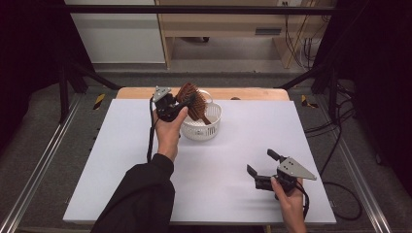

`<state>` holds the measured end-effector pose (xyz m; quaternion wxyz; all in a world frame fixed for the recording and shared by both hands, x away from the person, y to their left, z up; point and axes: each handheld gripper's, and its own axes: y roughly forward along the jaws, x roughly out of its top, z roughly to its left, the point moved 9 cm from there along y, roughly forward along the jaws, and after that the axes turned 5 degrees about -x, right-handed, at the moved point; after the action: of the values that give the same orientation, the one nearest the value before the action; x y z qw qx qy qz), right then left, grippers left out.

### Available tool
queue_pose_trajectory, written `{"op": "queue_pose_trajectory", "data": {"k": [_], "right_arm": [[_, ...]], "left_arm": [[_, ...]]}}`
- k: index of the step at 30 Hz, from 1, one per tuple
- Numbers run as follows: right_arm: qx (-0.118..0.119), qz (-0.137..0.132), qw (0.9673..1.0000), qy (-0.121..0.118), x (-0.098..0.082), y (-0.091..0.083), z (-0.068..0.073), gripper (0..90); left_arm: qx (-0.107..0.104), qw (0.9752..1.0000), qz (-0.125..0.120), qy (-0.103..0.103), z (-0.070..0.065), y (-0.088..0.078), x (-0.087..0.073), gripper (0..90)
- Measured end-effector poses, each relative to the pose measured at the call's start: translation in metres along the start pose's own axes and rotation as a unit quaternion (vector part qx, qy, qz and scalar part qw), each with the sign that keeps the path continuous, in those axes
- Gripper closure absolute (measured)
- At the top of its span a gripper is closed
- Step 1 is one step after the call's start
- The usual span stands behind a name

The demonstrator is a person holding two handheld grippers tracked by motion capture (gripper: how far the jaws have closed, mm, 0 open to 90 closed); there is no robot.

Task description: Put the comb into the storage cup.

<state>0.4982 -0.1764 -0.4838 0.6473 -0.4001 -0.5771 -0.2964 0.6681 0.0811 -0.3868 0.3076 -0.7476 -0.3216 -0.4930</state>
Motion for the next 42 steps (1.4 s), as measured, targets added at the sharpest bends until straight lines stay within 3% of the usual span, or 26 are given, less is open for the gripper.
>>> {"op": "queue_pose_trajectory", "data": {"k": [29, 42], "right_arm": [[-0.001, 0.002, 1.0000, -0.003, -0.001, 0.002, 0.000, 4.5], [-0.002, 0.002, 1.0000, -0.004, -0.001, 0.001, 0.000, 4.4]], "left_arm": [[0.000, 0.9998, 0.001, -0.019, 0.019, -0.008, -0.006, 48.3], [-0.001, 0.9997, 0.002, -0.023, 0.021, -0.007, -0.007, 48.3]]}}
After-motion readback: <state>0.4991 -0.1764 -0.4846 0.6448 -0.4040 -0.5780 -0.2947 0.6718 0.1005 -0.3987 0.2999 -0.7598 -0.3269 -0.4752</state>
